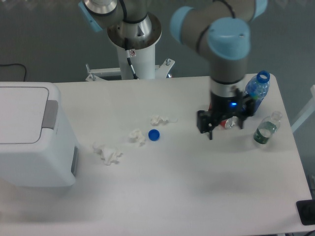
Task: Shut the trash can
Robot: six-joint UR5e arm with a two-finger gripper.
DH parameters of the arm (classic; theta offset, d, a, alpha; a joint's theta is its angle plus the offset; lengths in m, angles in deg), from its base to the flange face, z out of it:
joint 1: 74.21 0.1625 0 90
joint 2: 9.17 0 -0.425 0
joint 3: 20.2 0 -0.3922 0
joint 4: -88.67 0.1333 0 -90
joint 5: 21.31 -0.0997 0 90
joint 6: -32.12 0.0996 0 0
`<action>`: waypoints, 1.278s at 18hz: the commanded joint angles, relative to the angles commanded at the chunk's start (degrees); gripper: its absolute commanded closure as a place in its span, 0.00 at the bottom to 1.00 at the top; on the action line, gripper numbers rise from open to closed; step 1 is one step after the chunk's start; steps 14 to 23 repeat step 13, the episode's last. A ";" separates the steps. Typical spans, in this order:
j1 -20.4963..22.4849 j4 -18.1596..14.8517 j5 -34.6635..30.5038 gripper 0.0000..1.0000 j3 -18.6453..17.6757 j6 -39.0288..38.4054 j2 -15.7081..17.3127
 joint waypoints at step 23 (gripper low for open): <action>5.10 -2.46 3.87 0.00 3.60 16.72 -3.52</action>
